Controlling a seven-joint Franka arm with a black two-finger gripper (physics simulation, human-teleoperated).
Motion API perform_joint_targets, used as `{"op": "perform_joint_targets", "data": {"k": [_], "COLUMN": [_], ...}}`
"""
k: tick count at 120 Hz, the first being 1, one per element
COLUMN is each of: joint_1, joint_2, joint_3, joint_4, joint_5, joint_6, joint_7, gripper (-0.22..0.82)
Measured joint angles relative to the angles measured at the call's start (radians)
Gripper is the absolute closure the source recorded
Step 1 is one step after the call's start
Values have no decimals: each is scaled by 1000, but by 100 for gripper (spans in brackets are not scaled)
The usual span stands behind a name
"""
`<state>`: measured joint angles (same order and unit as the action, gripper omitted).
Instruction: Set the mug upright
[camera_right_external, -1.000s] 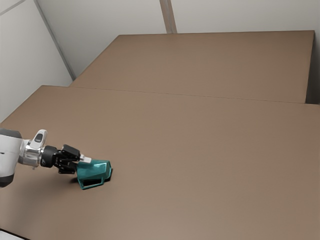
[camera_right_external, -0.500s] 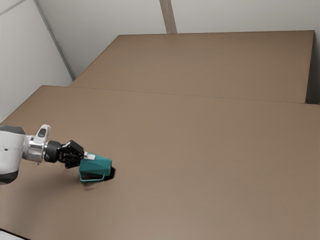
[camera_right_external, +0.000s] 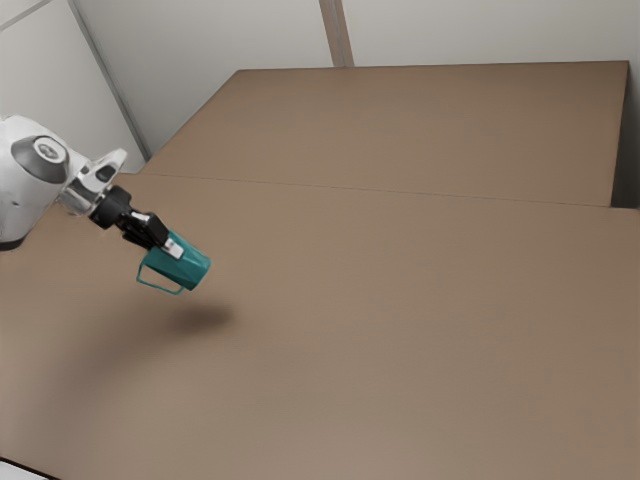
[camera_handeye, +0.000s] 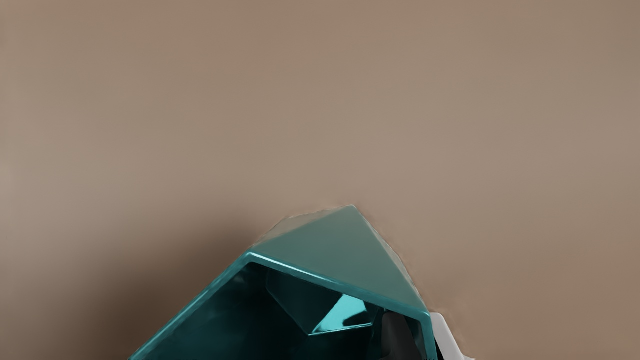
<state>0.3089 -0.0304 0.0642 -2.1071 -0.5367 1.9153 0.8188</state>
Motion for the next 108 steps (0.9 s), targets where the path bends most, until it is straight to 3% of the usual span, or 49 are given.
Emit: {"op": "perform_joint_targets", "data": {"k": [21, 36, 66, 101, 108], "joint_1": [-85, -161, -59, -79, -77], "joint_2": [42, 78, 106, 124, 124], "joint_3": [-78, -90, -91, -89, -89], "joint_4": [7, -7, -50, -61, -62], "joint_5": [377, 511, 577, 584, 580], "joint_6": [130, 216, 312, 341, 339], "joint_7": [-140, -251, -432, -580, -603], "gripper": [78, 78, 78, 78, 68]}}
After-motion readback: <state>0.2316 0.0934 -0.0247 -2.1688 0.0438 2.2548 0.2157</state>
